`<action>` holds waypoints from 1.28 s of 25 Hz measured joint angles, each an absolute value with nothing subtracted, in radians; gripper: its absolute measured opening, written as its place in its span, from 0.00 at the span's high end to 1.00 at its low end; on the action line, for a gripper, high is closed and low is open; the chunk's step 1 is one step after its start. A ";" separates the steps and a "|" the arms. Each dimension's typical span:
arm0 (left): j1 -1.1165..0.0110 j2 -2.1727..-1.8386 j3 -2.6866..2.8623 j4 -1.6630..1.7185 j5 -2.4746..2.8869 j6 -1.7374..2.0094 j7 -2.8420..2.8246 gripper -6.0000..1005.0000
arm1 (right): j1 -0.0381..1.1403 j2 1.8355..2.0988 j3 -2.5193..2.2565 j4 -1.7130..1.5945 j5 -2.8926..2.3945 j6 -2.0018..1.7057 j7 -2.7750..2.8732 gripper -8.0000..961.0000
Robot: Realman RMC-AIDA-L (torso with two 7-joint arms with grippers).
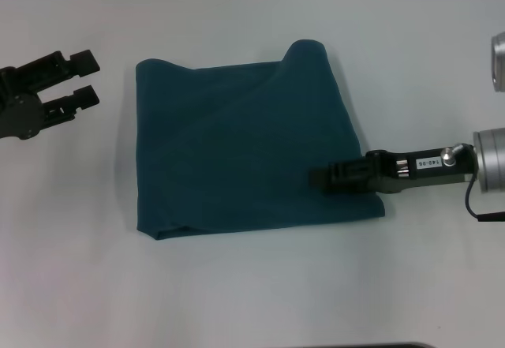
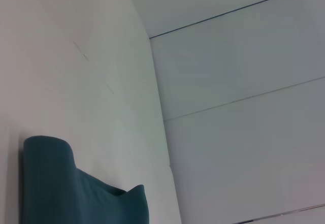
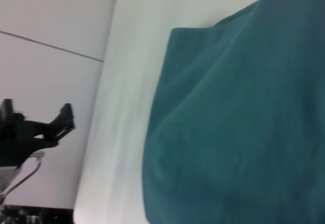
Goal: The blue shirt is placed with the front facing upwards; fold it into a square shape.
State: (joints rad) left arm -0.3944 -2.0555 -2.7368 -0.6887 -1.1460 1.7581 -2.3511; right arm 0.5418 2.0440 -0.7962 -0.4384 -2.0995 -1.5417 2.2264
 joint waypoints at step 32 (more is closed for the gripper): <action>-0.487 -2.073 -2.627 -0.693 -1.137 1.550 -2.382 0.21 | 0.415 2.034 -0.658 -0.531 -2.027 -1.817 1.679 0.35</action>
State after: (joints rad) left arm -0.4871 -2.0730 -2.6274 -0.6930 -1.1368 1.5498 -2.3824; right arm 0.4148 2.0338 -0.6576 -0.5308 -2.0271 -1.8174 1.6787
